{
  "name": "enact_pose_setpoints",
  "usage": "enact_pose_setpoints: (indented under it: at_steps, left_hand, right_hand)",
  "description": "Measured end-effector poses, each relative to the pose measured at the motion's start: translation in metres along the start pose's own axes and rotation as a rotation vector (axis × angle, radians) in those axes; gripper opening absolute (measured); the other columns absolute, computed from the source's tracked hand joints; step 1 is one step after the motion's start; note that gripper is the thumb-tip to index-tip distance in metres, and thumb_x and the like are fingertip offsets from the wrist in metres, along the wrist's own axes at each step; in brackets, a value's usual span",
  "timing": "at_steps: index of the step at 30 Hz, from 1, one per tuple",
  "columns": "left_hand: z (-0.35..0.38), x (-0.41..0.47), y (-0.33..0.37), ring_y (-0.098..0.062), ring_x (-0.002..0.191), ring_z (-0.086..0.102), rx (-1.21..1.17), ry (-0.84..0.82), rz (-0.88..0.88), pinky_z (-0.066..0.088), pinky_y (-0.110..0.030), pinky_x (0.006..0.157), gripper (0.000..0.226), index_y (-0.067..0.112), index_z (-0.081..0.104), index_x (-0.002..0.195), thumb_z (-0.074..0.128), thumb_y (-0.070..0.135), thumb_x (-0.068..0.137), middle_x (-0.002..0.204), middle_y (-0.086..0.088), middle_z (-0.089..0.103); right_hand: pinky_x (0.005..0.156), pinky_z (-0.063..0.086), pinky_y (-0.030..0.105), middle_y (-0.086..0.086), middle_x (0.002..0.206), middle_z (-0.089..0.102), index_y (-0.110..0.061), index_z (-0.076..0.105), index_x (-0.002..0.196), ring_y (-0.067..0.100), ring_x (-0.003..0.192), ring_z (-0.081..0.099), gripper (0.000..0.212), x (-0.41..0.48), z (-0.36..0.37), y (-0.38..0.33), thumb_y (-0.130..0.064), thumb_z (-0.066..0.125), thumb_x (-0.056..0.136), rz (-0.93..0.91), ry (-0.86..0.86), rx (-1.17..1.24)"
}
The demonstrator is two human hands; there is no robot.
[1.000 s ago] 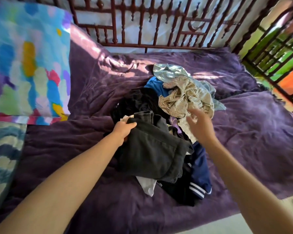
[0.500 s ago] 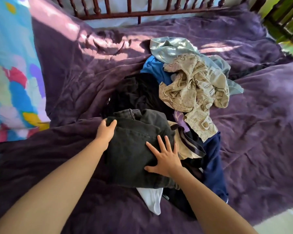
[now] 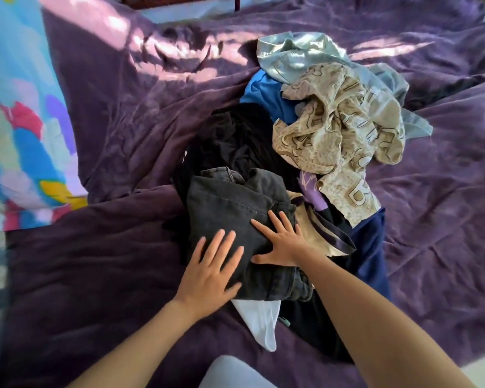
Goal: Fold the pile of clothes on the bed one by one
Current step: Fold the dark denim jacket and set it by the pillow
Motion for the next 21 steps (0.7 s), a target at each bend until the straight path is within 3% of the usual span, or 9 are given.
enact_pose_setpoints:
  at_steps: [2,4,6,8,10,12,15,18,21]
  left_hand:
    - [0.023,-0.031,0.007,-0.038,0.14,0.014,0.04,-0.236,0.01,0.012,-0.049,0.111,0.128,0.016,0.023,0.145,0.083,0.059,0.04,0.146,-0.02,0.026]
    - [0.038,-0.037,0.0,-0.045,0.132,0.024,0.057,-0.371,-0.07,0.022,-0.054,0.109,0.156,0.021,0.001,0.15,0.088,0.056,0.025,0.148,-0.022,0.016]
    - [0.045,-0.027,-0.009,-0.048,0.129,0.027,0.026,-0.397,-0.118,0.034,-0.057,0.101,0.165,0.025,-0.008,0.149,0.09,0.053,0.02,0.147,-0.023,0.01]
    - [0.052,-0.02,-0.017,-0.048,0.128,0.028,0.014,-0.465,-0.149,0.037,-0.056,0.099,0.168,0.026,-0.011,0.149,0.09,0.051,0.016,0.147,-0.023,0.016]
    - [0.055,-0.017,-0.022,-0.048,0.127,0.034,-0.007,-0.514,-0.151,0.038,-0.055,0.098,0.164,0.028,-0.006,0.148,0.089,0.052,0.017,0.144,-0.023,0.027]
    - [0.049,-0.01,-0.022,-0.05,0.133,0.028,-0.001,-0.518,-0.119,0.029,-0.054,0.106,0.147,0.031,-0.012,0.146,0.086,0.054,0.039,0.15,-0.024,0.023]
    - [0.048,0.001,-0.023,-0.042,0.142,-0.002,-0.004,-0.612,-0.116,0.003,-0.049,0.115,0.116,0.034,-0.03,0.138,0.064,0.056,0.075,0.156,-0.018,-0.009]
    - [0.042,0.013,-0.023,-0.039,0.143,-0.002,0.025,-0.652,-0.112,0.002,-0.047,0.115,0.108,0.036,-0.022,0.144,0.062,0.056,0.078,0.156,-0.015,-0.011]
    - [0.035,0.011,-0.021,-0.04,0.143,0.004,0.039,-0.565,-0.134,0.009,-0.051,0.114,0.116,0.032,-0.017,0.146,0.07,0.052,0.072,0.156,-0.019,-0.004]
  right_hand:
    - [0.115,-0.001,0.053,-0.001,0.156,-0.019,-0.051,-0.006,0.143,0.024,0.143,-0.021,0.093,-0.005,-0.001,-0.002,-0.072,0.053,0.074,-0.006,0.022,0.002]
    - [0.115,0.0,0.053,0.004,0.157,-0.014,-0.045,-0.001,0.146,0.027,0.144,-0.017,0.093,-0.017,-0.003,-0.009,-0.071,0.054,0.075,-0.002,0.118,-0.017]
    - [0.111,0.017,0.057,0.018,0.156,0.012,-0.029,0.024,0.148,0.035,0.144,0.009,0.092,-0.042,-0.01,-0.022,-0.061,0.065,0.072,0.017,0.457,-0.127]
    - [0.096,0.037,0.061,0.023,0.139,0.044,-0.016,0.051,0.131,0.041,0.133,0.035,0.088,-0.073,0.011,-0.038,-0.05,0.081,0.056,-0.009,0.727,-0.223]
    - [0.092,0.039,0.063,0.02,0.138,0.041,-0.017,0.044,0.129,0.043,0.138,0.021,0.101,-0.088,0.054,-0.046,-0.052,0.085,0.044,-0.032,0.658,-0.332]
    - [0.092,0.039,0.063,0.018,0.141,0.032,-0.023,0.035,0.135,0.044,0.141,0.005,0.11,-0.087,0.074,-0.041,-0.045,0.088,0.041,-0.015,0.57,-0.415]
    - [0.084,0.043,0.066,0.02,0.14,0.035,-0.033,0.03,0.138,0.051,0.13,0.03,0.113,-0.067,0.052,-0.026,-0.027,0.089,0.042,0.095,0.522,-0.37]
    - [0.07,0.051,0.059,0.023,0.13,0.053,-0.034,0.034,0.135,0.05,0.104,0.058,0.133,-0.053,0.046,-0.015,-0.036,0.093,0.016,0.122,0.294,-0.281]
    - [0.065,0.055,0.048,0.023,0.124,0.058,-0.033,0.039,0.136,0.044,0.09,0.064,0.114,-0.058,0.034,-0.016,-0.028,0.092,0.035,0.057,0.338,-0.294]
Point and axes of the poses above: each hand's wrist, its own x-axis towards the middle knuckle, its own z-axis out of the palm, y = z × x, the point moved 7 cm from there along x, towards the middle knuckle
